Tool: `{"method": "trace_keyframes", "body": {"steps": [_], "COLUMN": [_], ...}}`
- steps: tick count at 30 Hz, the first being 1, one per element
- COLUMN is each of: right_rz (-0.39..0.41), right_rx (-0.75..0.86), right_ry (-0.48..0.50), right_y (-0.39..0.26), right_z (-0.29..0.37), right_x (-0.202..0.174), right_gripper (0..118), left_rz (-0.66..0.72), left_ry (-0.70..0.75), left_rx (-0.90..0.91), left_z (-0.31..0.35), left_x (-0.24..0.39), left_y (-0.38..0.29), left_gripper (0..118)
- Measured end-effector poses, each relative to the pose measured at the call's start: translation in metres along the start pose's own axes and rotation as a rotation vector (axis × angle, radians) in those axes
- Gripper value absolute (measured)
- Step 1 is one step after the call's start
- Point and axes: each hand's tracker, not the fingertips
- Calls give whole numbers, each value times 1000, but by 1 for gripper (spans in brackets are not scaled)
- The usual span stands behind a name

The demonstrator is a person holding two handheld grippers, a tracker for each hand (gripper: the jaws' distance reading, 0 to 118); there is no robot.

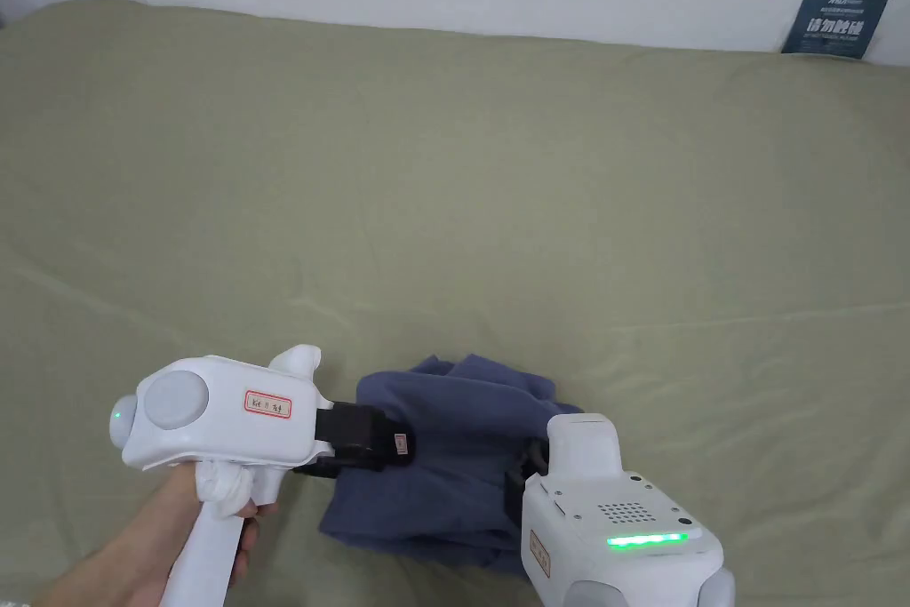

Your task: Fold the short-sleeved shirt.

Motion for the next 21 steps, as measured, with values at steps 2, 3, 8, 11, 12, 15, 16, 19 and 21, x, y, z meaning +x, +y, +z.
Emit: {"method": "trace_keyframes", "body": {"steps": [2,3,8,11,12,15,16,19,21], "right_rz": [4,16,48,49,53,59,58,62,70], "right_rx": [33,47,93,109,118,131,134,143,146], "right_ry": [-3,-10,-31,-30,-29,-20,-14,5,29], "right_y": [3,5,12,17,19,24,25,29,33], "right_z": [11,17,37,45,48,50,50,48,45], "right_x": [1,1,5,5,4,-3,-5,-18,-30], "right_gripper": [6,6,6,6,6,6,6,6,6], "left_rz": [3,4,6,9,-4,1,5,41,55], "left_ry": [8,12,20,14,36,59,67,73,116], "left_rx": [3,4,4,7,16,31,39,62,91], "left_z": [4,6,17,27,32,51,60,85,104], "left_x": [3,4,11,12,11,5,0,-15,-27], "left_y": [0,0,2,3,4,7,9,14,18], "left_gripper": [37,36,31,29,29,28,28,28,28]}}
